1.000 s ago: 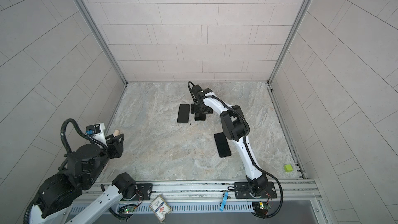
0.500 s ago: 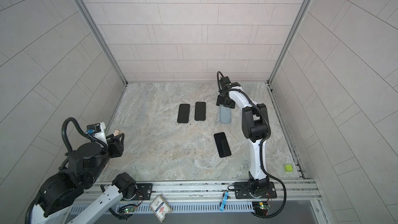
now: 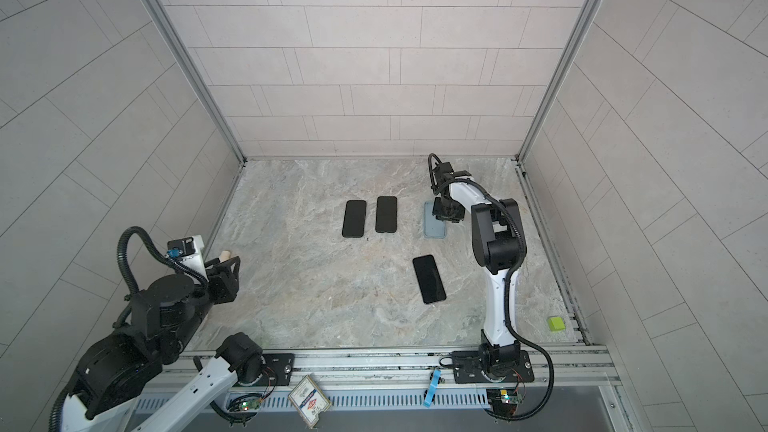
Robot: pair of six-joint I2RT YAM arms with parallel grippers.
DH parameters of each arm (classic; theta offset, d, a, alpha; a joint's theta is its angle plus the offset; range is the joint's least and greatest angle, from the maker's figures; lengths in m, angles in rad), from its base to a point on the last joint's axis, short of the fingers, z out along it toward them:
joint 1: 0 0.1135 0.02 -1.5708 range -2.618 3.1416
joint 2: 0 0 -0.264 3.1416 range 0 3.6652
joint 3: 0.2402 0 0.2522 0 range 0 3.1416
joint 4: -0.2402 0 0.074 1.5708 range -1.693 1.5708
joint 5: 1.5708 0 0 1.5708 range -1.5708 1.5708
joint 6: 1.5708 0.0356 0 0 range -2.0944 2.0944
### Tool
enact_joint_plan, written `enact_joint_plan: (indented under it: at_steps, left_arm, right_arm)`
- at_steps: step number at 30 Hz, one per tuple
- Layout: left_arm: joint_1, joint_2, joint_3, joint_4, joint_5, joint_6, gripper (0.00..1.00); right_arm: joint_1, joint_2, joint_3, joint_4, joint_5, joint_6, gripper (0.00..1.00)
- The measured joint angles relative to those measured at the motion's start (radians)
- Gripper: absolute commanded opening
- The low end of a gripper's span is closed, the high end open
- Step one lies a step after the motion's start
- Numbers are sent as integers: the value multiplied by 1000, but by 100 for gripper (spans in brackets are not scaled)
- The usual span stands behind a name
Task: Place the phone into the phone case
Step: 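Set the cased phone down and move the right gripper over the light-blue case, then grasp the light-blue case edge with the right gripper and set it nearer the robot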
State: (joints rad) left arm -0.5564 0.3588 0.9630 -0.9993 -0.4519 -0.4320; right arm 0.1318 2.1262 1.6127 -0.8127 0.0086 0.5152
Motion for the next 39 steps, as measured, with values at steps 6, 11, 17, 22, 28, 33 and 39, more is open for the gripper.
enact_joint_plan:
  at_steps: [6,11,17,22,28,33,39]
  left_arm:
    - [0,0,-3,0,3,0,47]
    - [0,0,-3,0,4,0,47]
    - [6,0,-3,0,8,3,47]
    - [9,0,-3,0,8,3,47]
    - [20,2,-3,0,13,3,47]
    - [22,8,-3,1,19,4,47]
    - [23,21,-4,1,22,4,47]
  right_arm:
    - [7,-23,-38,29,5,-14,0]
    - [84,-195,-97,10,39,-29,0]
    - [369,-420,-23,16,39,-91,0]
    - [716,-454,-32,2,135,-271,2]
    - [910,-489,-245,8,157,-323,0]
    - [865,-517,-372,5,156,-317,0]
    - [872,-509,-399,25,148,-327,10]
